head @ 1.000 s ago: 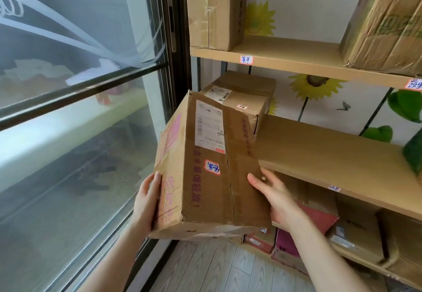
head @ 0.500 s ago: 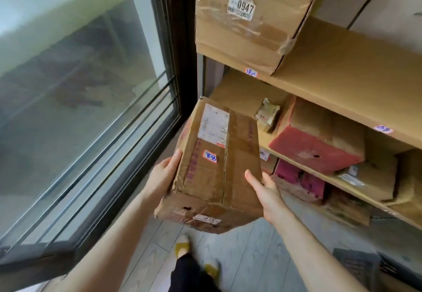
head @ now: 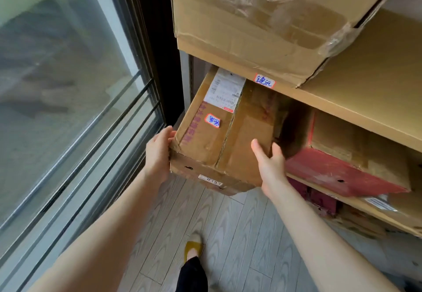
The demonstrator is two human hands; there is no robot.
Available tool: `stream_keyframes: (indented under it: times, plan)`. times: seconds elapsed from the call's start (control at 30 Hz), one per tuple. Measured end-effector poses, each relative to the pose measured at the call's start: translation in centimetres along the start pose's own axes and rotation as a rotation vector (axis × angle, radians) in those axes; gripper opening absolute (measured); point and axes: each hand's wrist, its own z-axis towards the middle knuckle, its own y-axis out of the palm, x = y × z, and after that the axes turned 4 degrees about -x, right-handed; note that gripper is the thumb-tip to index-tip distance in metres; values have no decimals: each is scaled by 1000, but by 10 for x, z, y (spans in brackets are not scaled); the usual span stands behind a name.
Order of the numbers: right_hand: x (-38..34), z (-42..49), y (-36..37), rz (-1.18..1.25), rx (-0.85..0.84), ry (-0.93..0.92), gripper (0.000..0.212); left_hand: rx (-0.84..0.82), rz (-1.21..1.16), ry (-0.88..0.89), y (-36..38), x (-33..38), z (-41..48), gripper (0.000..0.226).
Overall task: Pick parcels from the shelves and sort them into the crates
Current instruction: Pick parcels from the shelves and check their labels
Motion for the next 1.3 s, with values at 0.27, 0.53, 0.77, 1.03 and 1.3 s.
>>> stream_keyframes:
  times: [0.27, 0.53, 0.77, 1.03, 1.3]
  plan:
    - [-45, 71, 38, -39, 65, 52, 67, -149, -63, -109, 40, 35, 68, 41]
    - [-92, 92, 48, -68, 41, 83, 63, -128, -85, -29, 74, 58, 110, 38]
    - [-100, 101, 48, -92, -52, 149, 55, -132, -105, -23, 83, 58, 125, 42]
    - [-99, 103, 38, -34, -118, 217, 53, -31, -136, -2, 83, 50, 126, 53]
    - [11, 118, -13, -225, 304, 18, 36, 206, 132, -115, 102, -74, 88, 23]
